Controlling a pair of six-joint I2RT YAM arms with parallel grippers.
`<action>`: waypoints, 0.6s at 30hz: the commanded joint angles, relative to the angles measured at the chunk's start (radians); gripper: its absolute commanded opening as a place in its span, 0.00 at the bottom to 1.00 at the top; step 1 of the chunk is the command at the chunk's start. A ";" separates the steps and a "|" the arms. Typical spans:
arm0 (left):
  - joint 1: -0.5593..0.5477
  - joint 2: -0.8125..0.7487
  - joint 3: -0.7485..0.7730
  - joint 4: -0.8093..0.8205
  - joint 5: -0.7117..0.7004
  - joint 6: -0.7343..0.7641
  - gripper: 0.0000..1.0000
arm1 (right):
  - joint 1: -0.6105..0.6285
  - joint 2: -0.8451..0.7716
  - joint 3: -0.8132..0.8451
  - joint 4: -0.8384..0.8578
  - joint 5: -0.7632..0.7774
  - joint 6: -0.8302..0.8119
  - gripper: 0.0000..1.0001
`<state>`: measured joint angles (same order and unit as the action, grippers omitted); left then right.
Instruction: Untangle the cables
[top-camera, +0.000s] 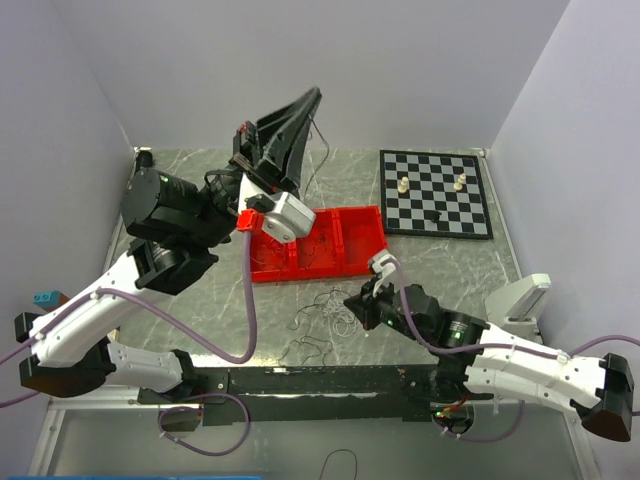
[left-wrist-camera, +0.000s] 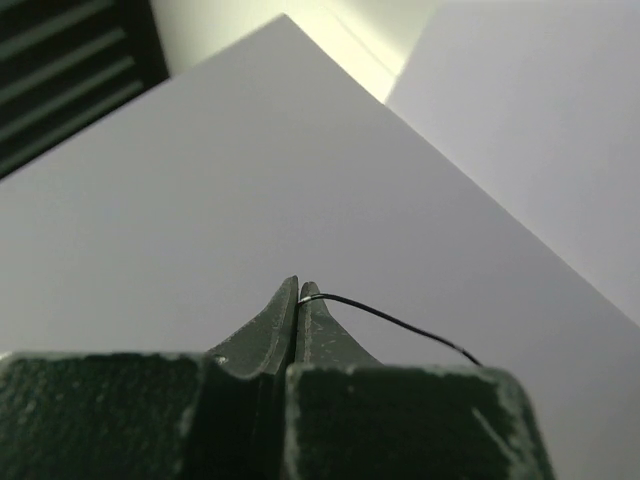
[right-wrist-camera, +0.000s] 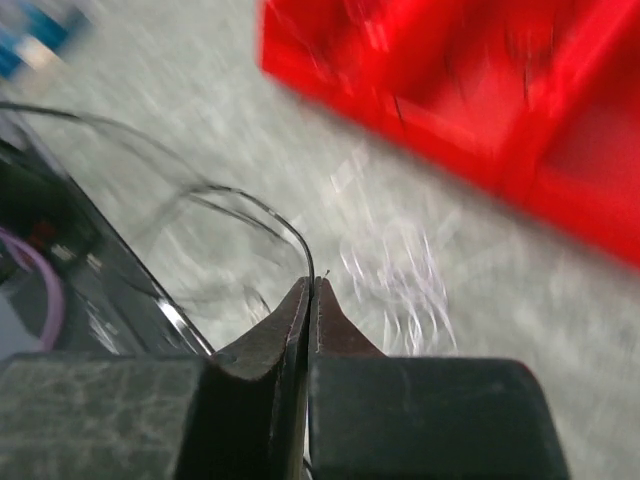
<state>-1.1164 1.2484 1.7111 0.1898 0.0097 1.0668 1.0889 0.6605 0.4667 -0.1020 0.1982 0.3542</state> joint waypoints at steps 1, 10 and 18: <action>-0.014 0.034 0.070 0.247 -0.046 0.093 0.01 | -0.003 -0.007 -0.057 -0.027 0.038 0.111 0.00; -0.014 0.091 0.098 0.304 -0.100 0.116 0.01 | -0.003 -0.058 -0.050 -0.074 0.073 0.121 0.00; -0.016 0.310 0.449 0.356 -0.033 0.294 0.01 | -0.003 -0.073 -0.088 -0.090 0.066 0.143 0.00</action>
<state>-1.1267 1.4498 1.9446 0.4744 -0.0452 1.2243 1.0885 0.6083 0.3862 -0.1871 0.2470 0.4717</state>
